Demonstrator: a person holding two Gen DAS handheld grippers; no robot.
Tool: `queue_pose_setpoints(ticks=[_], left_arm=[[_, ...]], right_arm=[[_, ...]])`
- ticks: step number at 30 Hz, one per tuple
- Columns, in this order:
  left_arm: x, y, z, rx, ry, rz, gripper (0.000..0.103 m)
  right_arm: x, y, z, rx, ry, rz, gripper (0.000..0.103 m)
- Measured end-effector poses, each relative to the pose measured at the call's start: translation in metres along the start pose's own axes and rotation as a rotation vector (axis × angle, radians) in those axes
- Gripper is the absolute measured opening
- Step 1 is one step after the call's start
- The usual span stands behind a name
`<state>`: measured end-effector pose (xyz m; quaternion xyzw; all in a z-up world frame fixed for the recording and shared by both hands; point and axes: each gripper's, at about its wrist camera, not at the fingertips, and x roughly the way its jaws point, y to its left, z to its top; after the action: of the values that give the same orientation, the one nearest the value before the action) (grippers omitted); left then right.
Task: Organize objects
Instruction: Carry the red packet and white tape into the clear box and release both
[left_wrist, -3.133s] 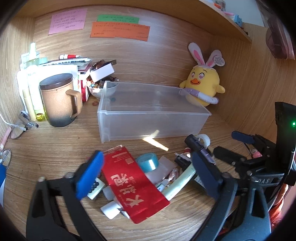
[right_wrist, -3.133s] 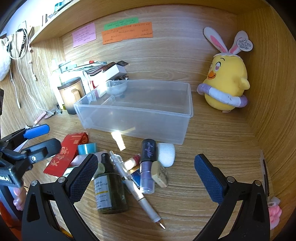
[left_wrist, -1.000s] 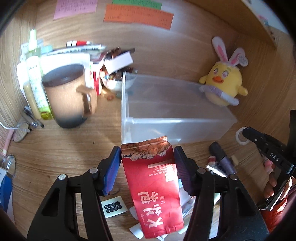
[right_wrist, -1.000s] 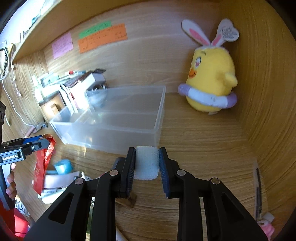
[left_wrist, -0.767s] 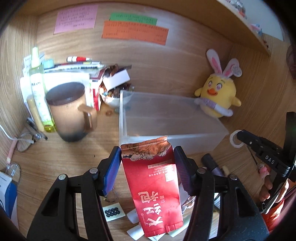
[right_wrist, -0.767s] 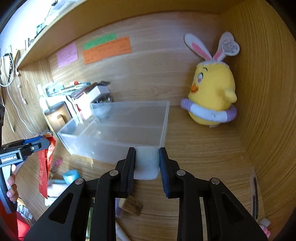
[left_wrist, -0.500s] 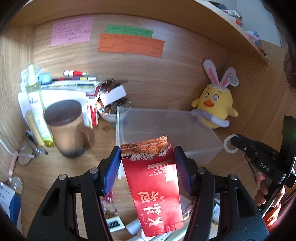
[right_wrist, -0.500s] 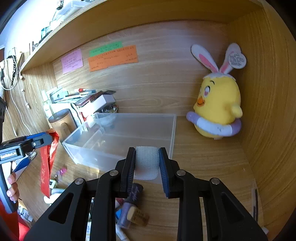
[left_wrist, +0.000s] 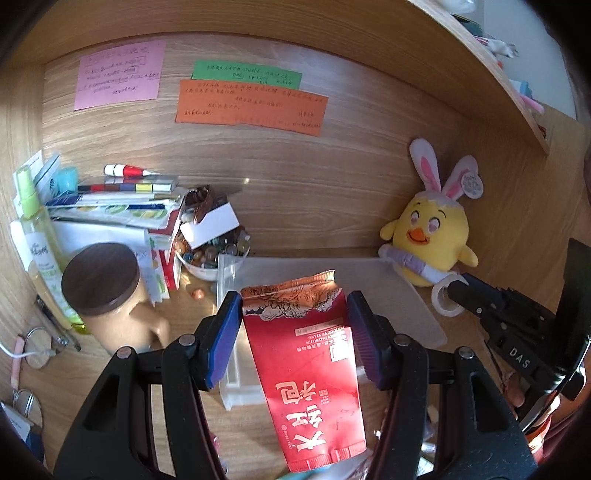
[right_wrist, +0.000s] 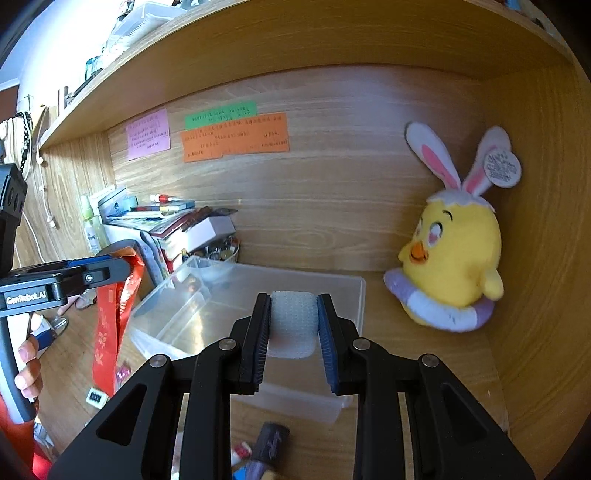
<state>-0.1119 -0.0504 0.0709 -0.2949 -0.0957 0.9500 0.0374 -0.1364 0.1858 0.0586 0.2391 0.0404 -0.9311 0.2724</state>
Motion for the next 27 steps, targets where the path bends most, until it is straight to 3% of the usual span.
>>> queue_pose_setpoints(ticks=[7, 16, 27], left_arm=[[0.018, 0.004, 0.024, -0.018, -0.002, 0.01, 0.058], [0.053, 0.012, 0.042, -0.065, 0.011, 0.039, 0.058], [0.109, 0.016, 0.024, -0.049, 0.136, 0.086, 0.058]], right_arm=[[0.025, 0.001, 0.014, -0.017, 0.027, 0.005, 0.023], [0.059, -0.003, 0.007, -0.007, 0.105, 0.01, 0.023], [0.094, -0.005, -0.009, -0.013, 0.217, 0.021, 0.023]])
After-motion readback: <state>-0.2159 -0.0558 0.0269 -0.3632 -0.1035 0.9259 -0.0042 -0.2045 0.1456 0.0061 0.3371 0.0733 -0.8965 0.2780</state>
